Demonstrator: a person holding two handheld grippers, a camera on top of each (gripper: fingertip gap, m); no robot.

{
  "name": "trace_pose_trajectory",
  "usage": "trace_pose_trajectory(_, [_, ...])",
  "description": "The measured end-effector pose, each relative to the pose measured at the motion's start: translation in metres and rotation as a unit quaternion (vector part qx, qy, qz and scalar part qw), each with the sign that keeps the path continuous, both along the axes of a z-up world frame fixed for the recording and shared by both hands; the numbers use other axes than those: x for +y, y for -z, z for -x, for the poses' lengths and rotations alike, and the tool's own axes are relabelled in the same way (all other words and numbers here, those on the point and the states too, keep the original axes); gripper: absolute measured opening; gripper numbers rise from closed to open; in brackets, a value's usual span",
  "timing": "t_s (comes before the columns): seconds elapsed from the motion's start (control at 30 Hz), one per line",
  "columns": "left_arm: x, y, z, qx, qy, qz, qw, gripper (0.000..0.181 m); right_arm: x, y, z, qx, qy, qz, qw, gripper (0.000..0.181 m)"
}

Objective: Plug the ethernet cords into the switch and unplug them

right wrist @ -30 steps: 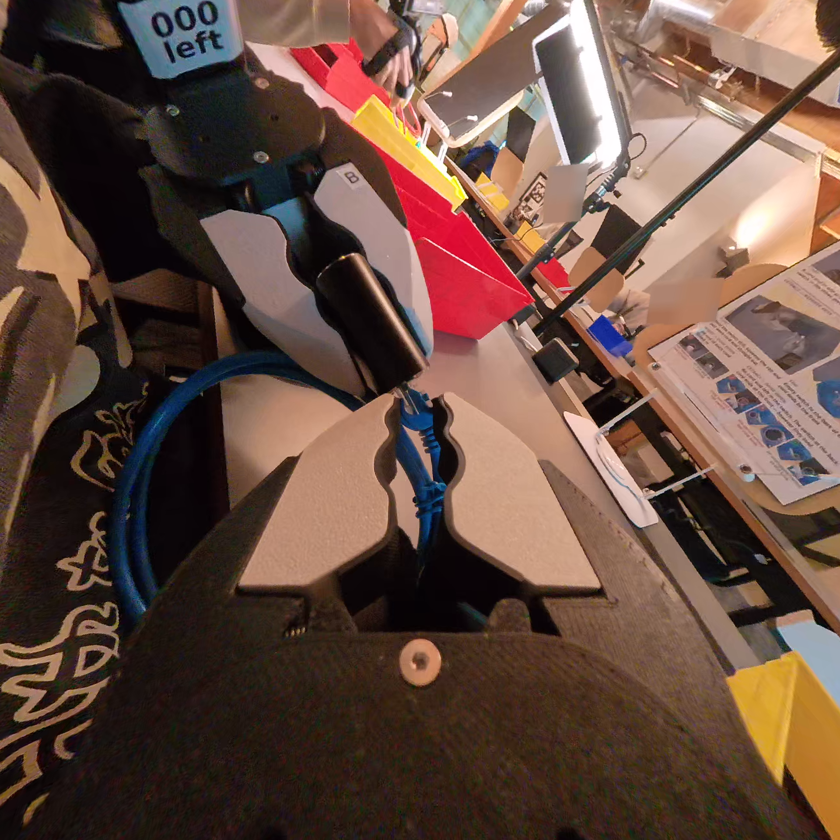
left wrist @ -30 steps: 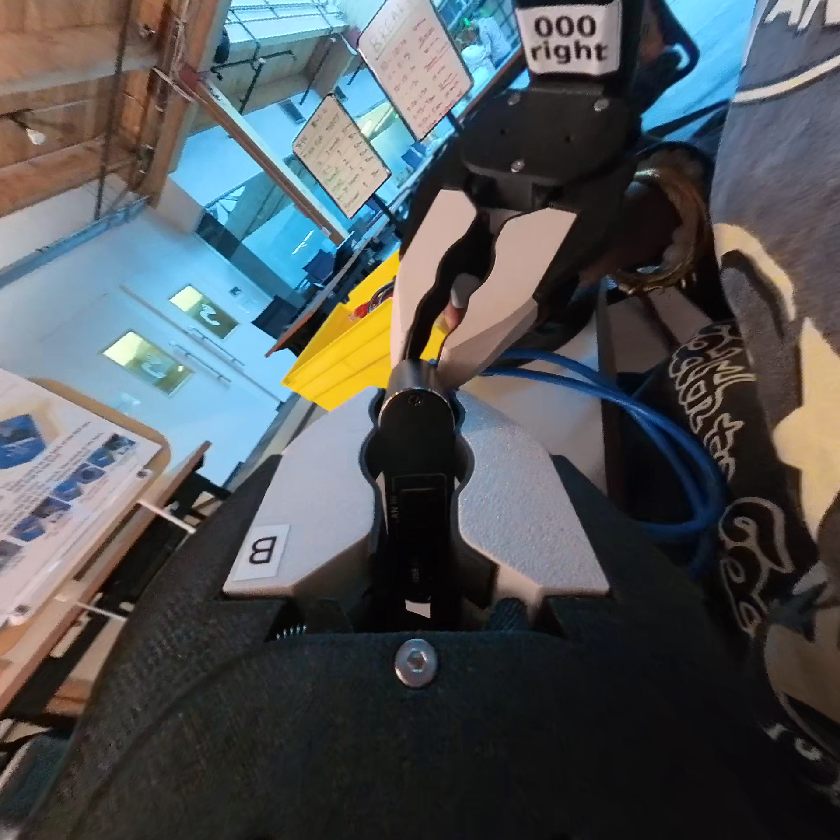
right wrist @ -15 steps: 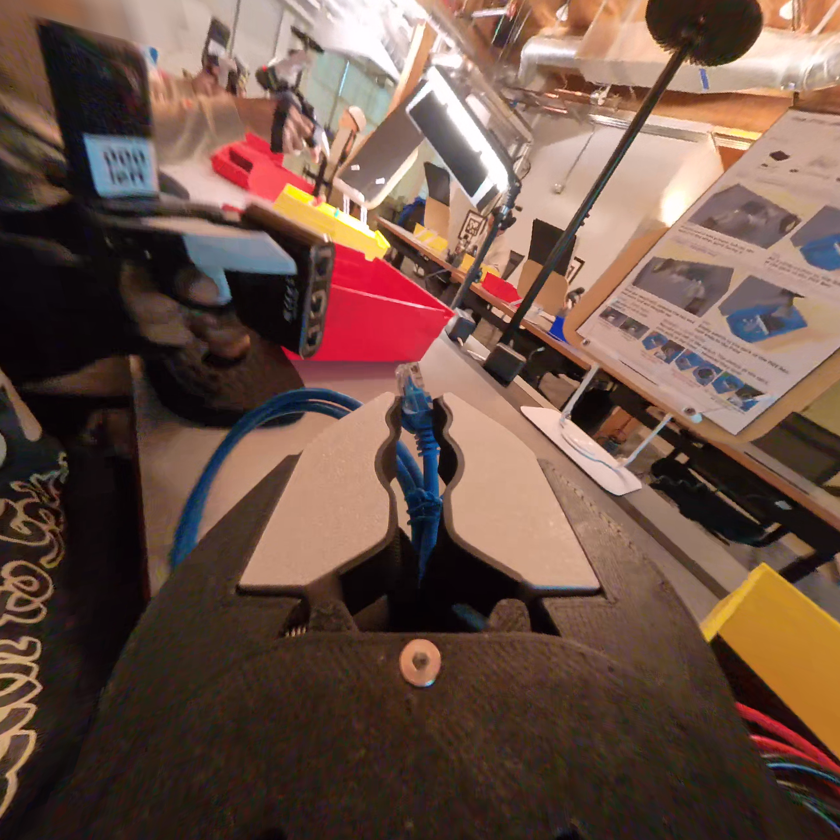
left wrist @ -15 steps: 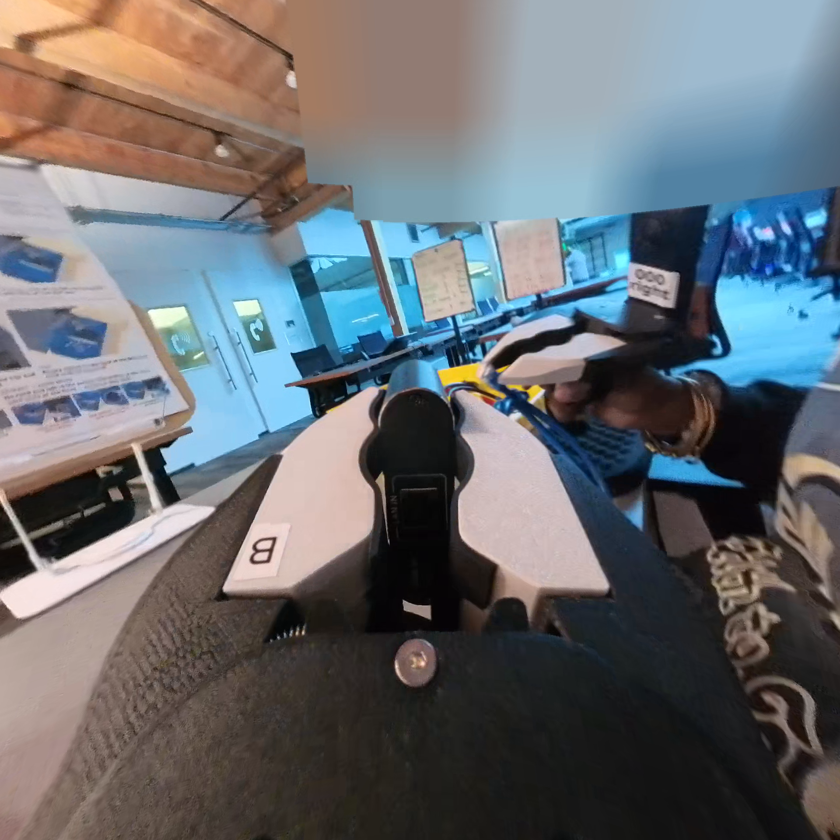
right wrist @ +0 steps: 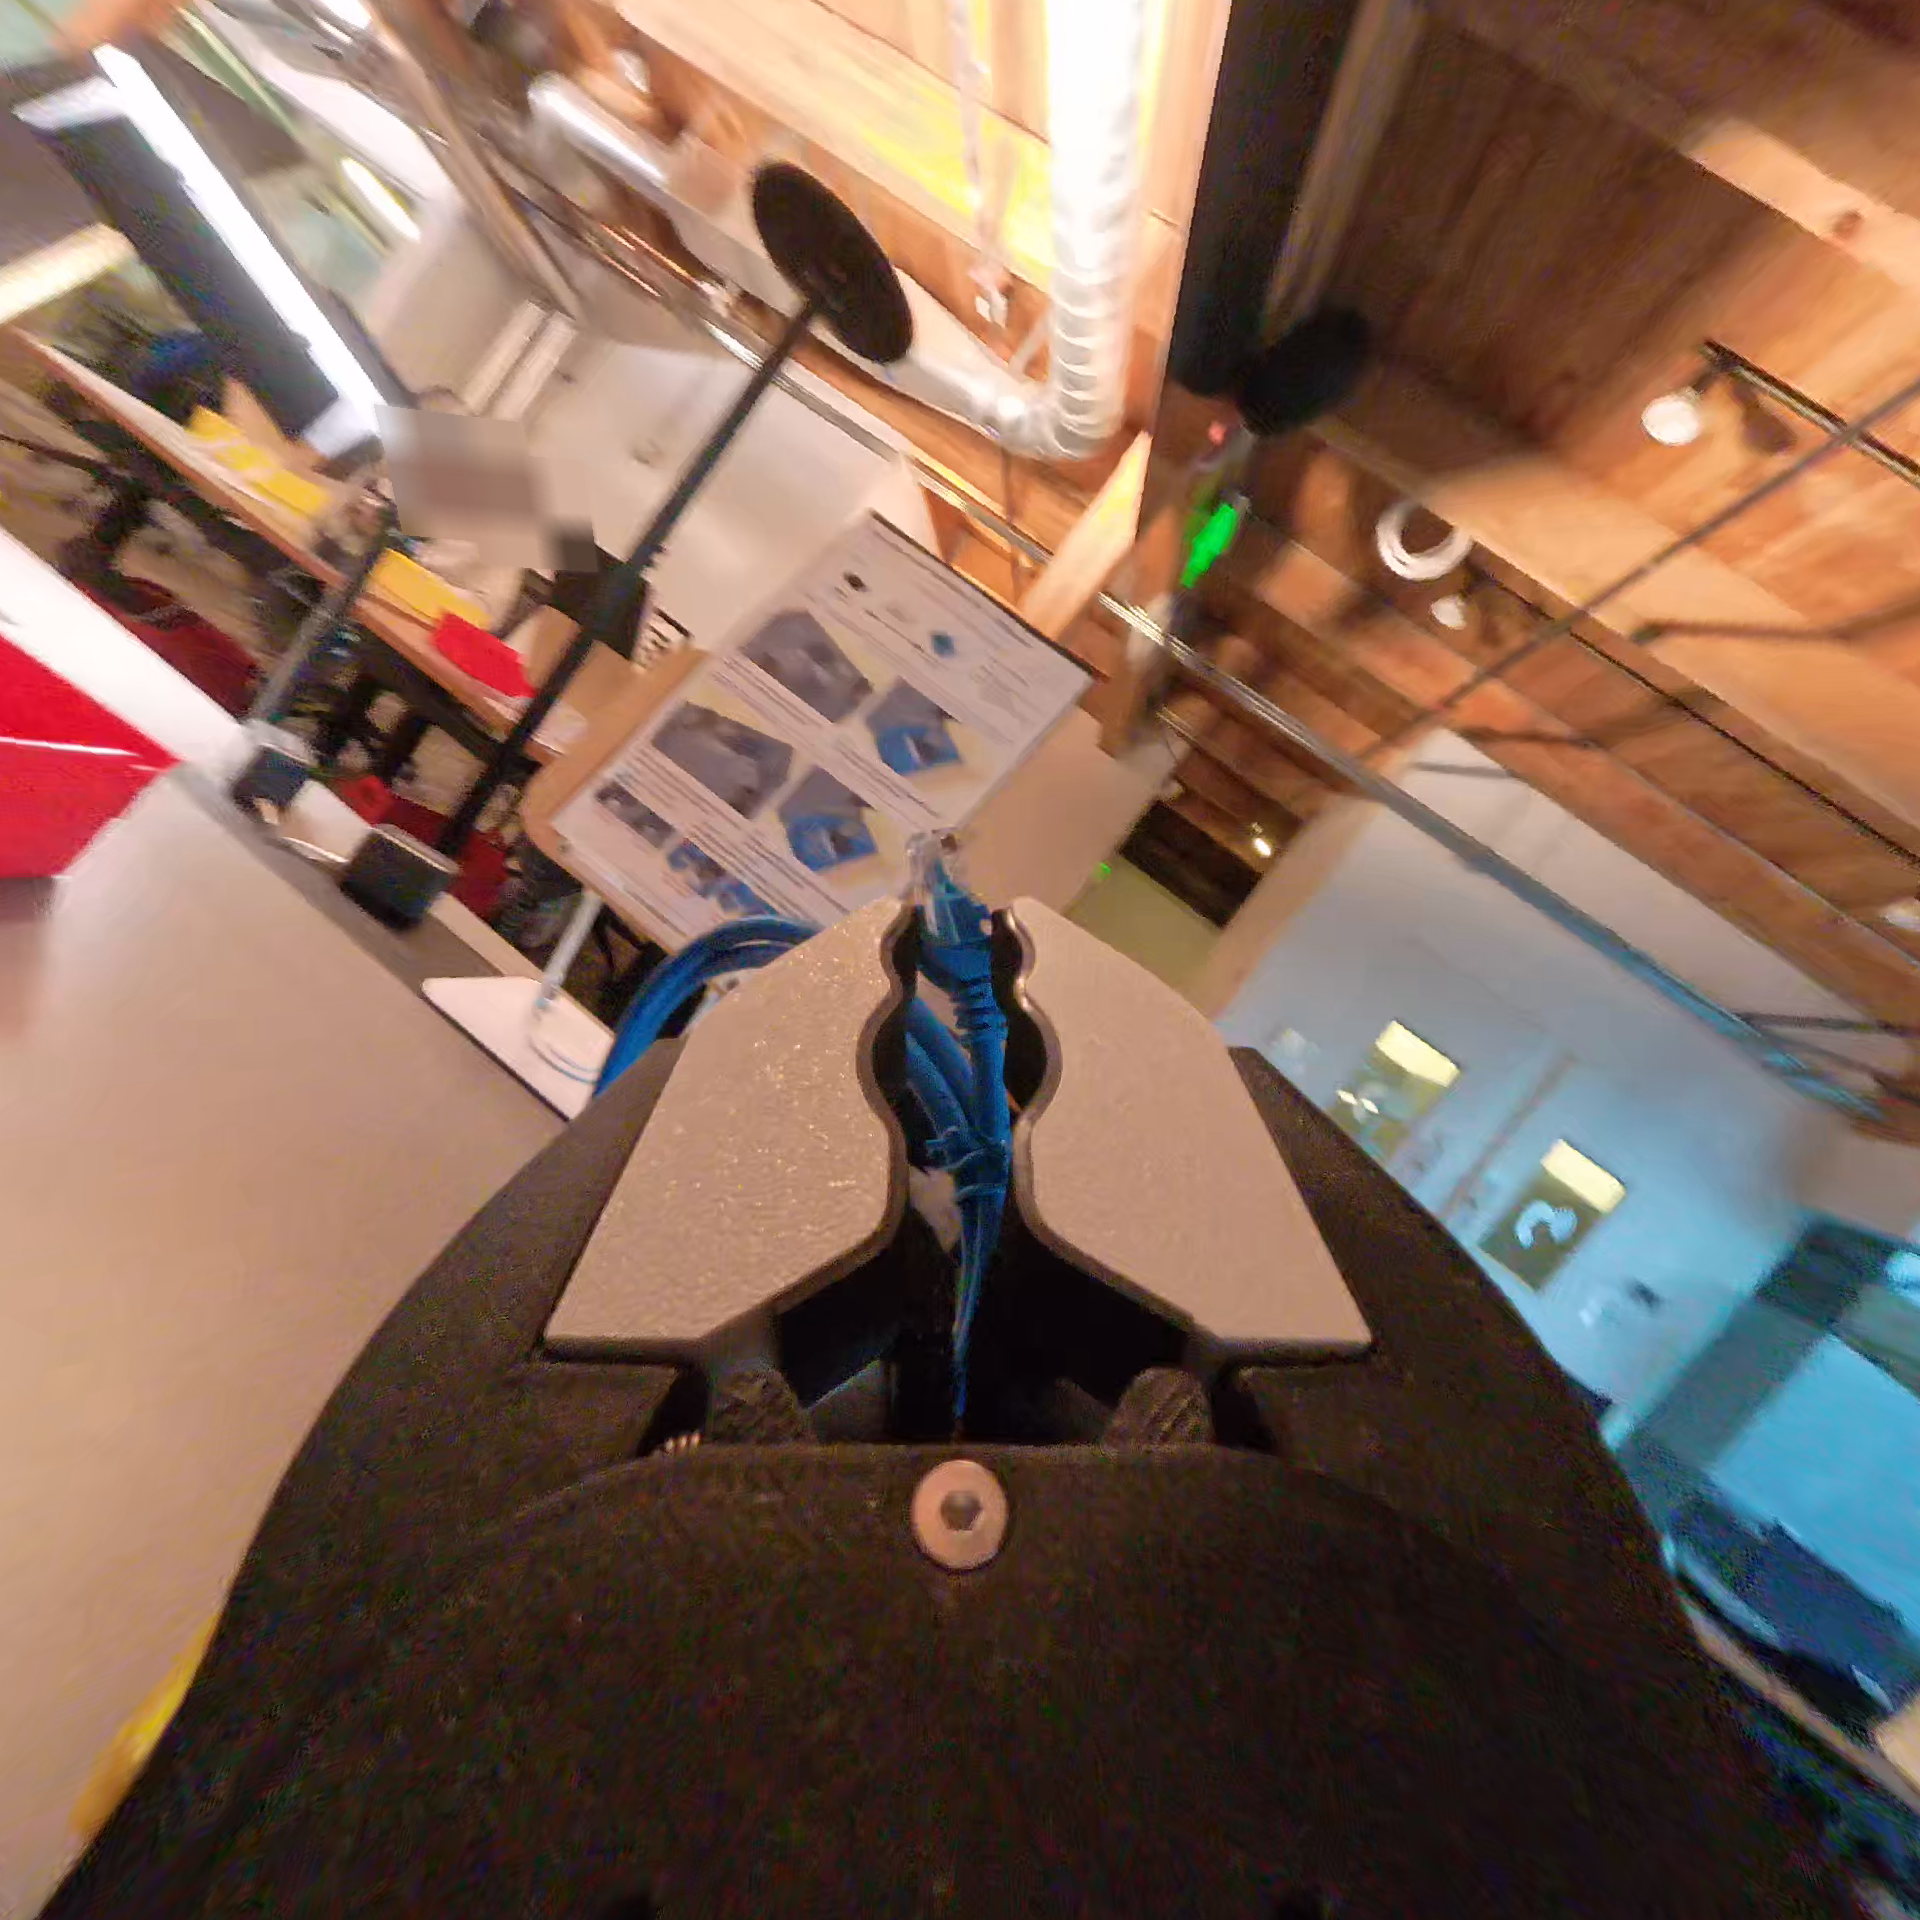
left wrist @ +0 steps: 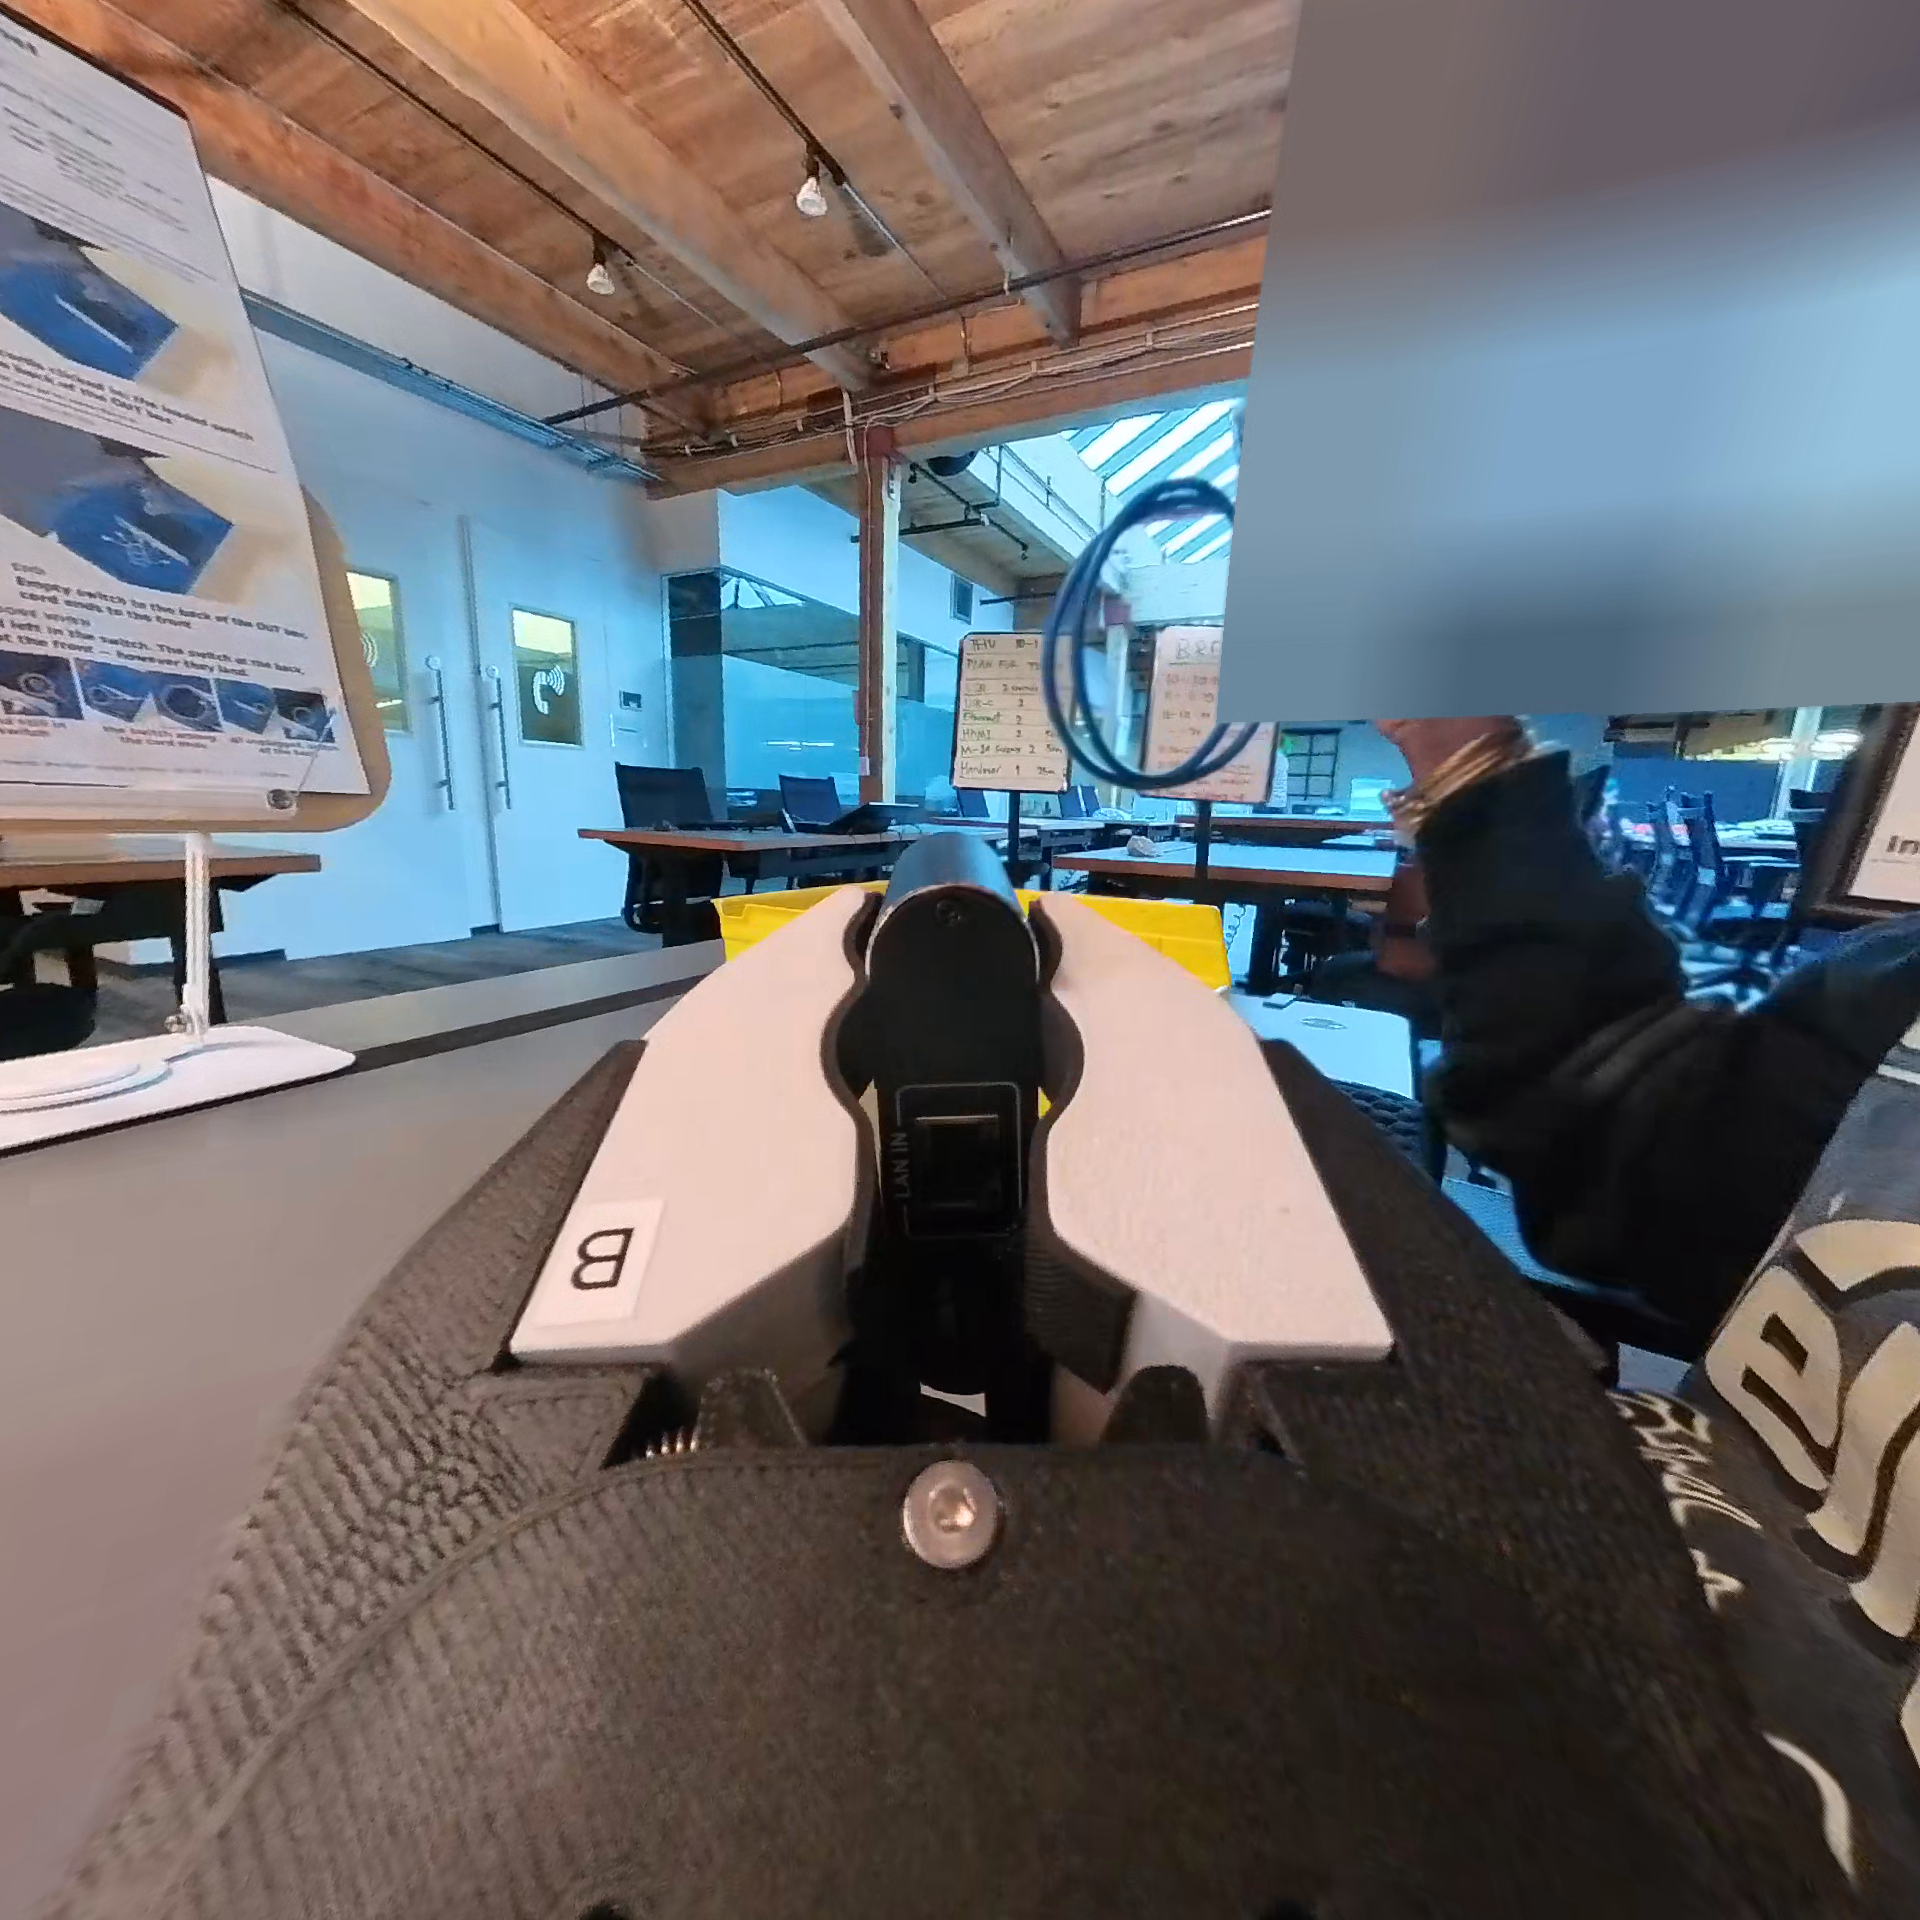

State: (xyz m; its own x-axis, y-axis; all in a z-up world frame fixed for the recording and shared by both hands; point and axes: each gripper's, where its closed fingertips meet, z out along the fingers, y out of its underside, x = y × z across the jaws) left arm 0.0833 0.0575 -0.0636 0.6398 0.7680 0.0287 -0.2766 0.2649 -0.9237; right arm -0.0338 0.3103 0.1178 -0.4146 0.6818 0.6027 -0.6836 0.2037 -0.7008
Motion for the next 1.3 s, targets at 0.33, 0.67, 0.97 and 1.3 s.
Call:
trace_pose_trajectory(0.33, [0.004,0.0,-0.005,0.014,0.01,0.01,1.0,0.026,0.015,0.068,0.069,-0.136,0.011,-0.071,0.988,0.013])
trace_pose_trajectory(0.67, [0.008,0.001,-0.007,0.022,0.01,0.027,0.999,0.026,0.018,0.156,0.113,-0.37,-0.016,-0.126,0.92,0.015])
trace_pose_trajectory(0.97, [0.007,0.001,-0.007,0.022,0.01,0.025,0.999,0.027,0.011,0.129,0.107,-0.33,-0.021,-0.072,0.941,0.031])
trace_pose_trajectory(1.3, [0.008,0.001,-0.007,0.023,0.011,0.029,0.999,0.026,-0.102,0.07,-0.078,-0.214,-0.435,-0.119,0.867,0.029])
